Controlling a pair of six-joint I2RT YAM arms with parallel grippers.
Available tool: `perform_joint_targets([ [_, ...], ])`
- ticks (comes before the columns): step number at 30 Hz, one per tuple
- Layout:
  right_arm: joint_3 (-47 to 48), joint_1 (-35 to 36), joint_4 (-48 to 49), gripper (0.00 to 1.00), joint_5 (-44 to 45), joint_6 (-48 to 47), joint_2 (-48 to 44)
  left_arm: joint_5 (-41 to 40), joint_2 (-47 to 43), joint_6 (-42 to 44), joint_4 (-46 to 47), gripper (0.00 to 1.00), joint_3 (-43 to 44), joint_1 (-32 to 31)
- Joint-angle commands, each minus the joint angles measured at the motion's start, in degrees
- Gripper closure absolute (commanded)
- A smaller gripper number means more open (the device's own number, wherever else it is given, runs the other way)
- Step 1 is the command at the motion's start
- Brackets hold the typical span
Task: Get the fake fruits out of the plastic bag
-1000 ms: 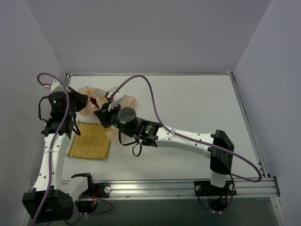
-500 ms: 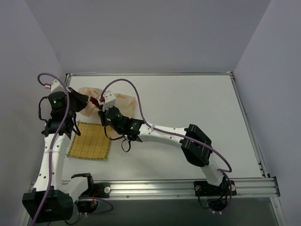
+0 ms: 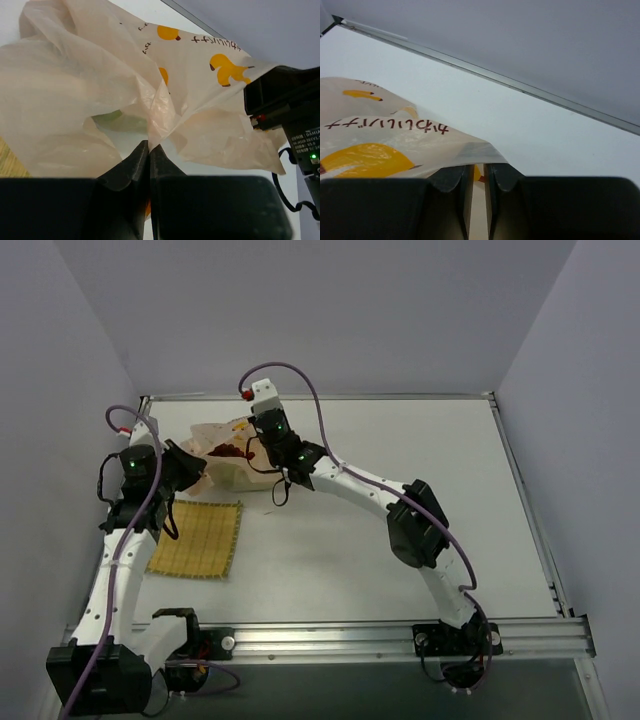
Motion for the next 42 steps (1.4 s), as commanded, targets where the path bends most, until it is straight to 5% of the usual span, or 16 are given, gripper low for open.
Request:
perform_joint_targets([
  [1,2.5,0.0,-5.1,0.9,-3.2,-6.2,-2.4,0.4,-1.5,0.4,0.4,0.98,1.7,-1.5],
  [9,-6.9,4.6,-10.3,0.52,-19.1,7.6,-15.4,0.7,-0.8,-1.3,2.1,0.98,1.7,-2.4],
  [10,-8.0,5.6,-9.0,0.53,-18.9,9.4,-16.3,0.9,-0.7,-1.7,2.3,0.98,1.8,-2.4],
  [14,-12.5,9.6,-1.4,0.87,-9.0,13.9,-17.4,2.0,0.3,-2.6,3.1,0.98,3.4,-3.0],
  [17,-12.9,9.5,4.7,1.0,-6.6,17.5,-14.5,2.4,0.7,-2.7,2.7,0.98,4.5,-3.0],
  [28,-6.2,1.5,8.2,1.0,-10.7,17.9,-0.8,0.7,0.0,-1.7,2.7,0.98,4.2,-3.0],
  [33,4.0,-0.5,1.3,1.0,-12.0,13.7,7.5,1.6,1.4,-2.3,3.6,0.98,3.7,-3.0],
  [42,-1.1,-0.1,-4.5,0.91,0.4,11.8,4.8,2.0,1.4,-1.3,2.2,0.98,2.9,-3.0],
])
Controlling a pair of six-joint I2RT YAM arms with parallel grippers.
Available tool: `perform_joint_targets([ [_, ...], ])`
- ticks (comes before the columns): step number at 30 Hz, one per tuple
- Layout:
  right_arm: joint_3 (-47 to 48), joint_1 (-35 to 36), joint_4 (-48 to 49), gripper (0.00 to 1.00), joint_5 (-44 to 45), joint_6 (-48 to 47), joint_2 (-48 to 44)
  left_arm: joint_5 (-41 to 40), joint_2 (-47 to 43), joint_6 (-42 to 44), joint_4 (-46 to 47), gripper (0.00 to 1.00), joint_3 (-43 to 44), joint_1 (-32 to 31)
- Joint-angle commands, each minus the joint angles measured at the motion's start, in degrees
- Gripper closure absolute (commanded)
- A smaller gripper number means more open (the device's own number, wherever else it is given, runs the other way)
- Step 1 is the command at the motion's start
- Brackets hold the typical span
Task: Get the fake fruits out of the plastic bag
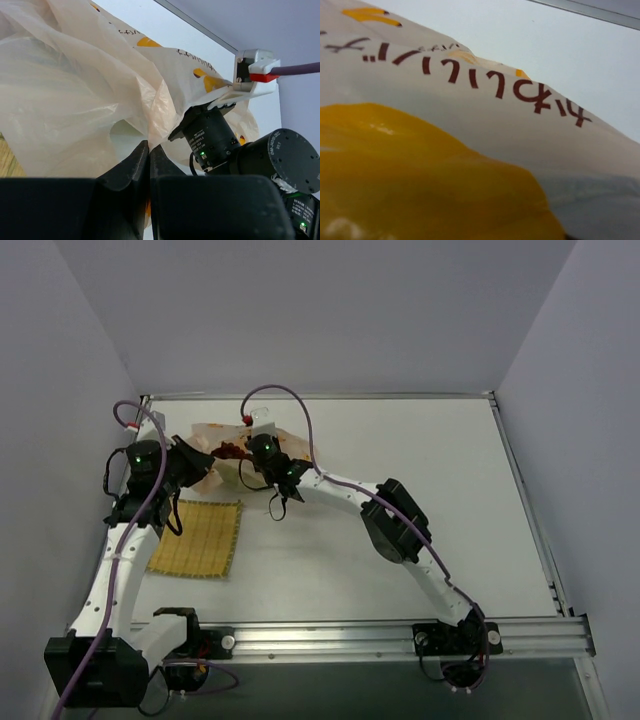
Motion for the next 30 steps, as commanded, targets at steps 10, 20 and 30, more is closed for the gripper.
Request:
perform_joint_targets([
  [10,-1.1,2.7,-13.0,0.59,-1.3,-2.4,-9.4,-4.9,-2.7,5.7,-6.9,0.98,4.7,-2.4],
  [20,7.0,2.2,-5.0,0.44,-5.6,4.1,0.4,-6.3,-5.5,10.8,-13.1,0.98,5.2,-3.9],
  [30,4.7,1.2,-3.2,0.21,-8.5,2.5,2.9,-8.2,-3.8,13.5,-14.1,0.98,6.1,-5.5],
])
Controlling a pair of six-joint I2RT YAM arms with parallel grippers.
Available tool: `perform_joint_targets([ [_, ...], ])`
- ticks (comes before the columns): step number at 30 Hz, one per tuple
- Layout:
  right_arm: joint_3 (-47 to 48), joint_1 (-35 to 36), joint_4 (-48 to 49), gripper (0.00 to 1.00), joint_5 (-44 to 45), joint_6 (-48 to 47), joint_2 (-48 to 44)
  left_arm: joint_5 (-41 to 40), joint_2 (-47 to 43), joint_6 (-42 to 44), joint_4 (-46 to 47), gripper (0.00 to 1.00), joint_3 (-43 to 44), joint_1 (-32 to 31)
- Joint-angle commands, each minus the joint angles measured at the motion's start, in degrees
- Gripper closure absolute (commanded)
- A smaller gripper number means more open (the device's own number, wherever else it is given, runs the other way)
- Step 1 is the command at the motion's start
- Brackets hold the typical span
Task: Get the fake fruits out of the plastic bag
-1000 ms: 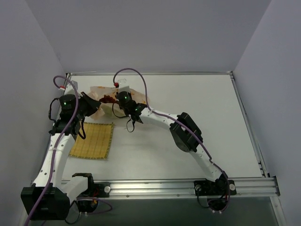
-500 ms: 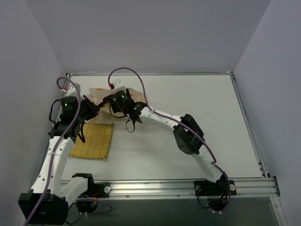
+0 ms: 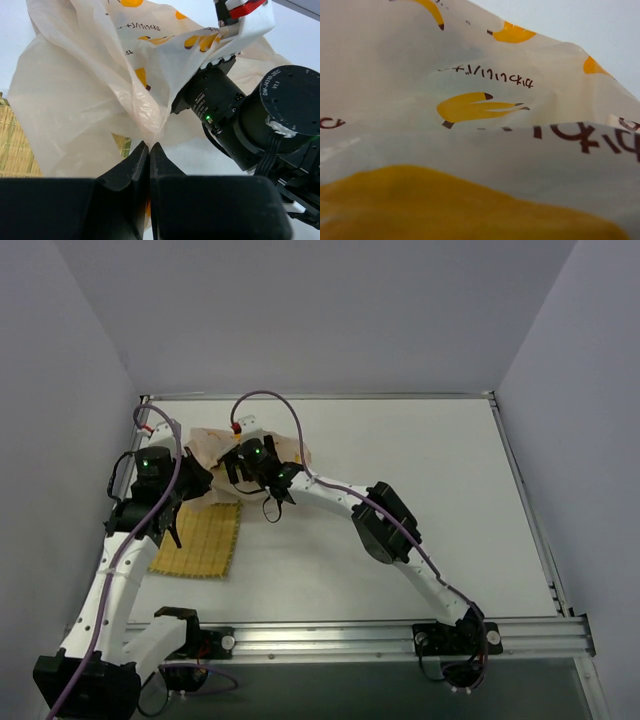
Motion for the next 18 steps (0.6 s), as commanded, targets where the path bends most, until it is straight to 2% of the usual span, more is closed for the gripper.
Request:
perform_joint_targets([
  [1,-1.6,-0.6,1.8,0.2,-2.2,-1.2,-1.0,0.1,0.3,1.4,-0.1,0.98,3.5,0.3],
  [6,-5.9,-0.8,1.5,0.09,-2.9,-2.3,-3.3,0.5,0.4,1.2,0.0,0.97,3.2,1.8],
  [10,-10.4,-0.7,1.6,0.08,-2.2,-2.6,-9.4,0.5,-0.1,1.0,0.4,0.97,3.0,3.0],
  [14,-13.1,-0.7,1.5,0.02,-6.0,-0.5,-15.9,0.9,-0.2,0.4,0.7,0.98,2.5,4.4],
  [18,-18.9,-0.5,2.8,0.0,-7.7,2.8,-22.6,2.2,0.4,-0.6,1.8,0.97,1.9,6.6],
])
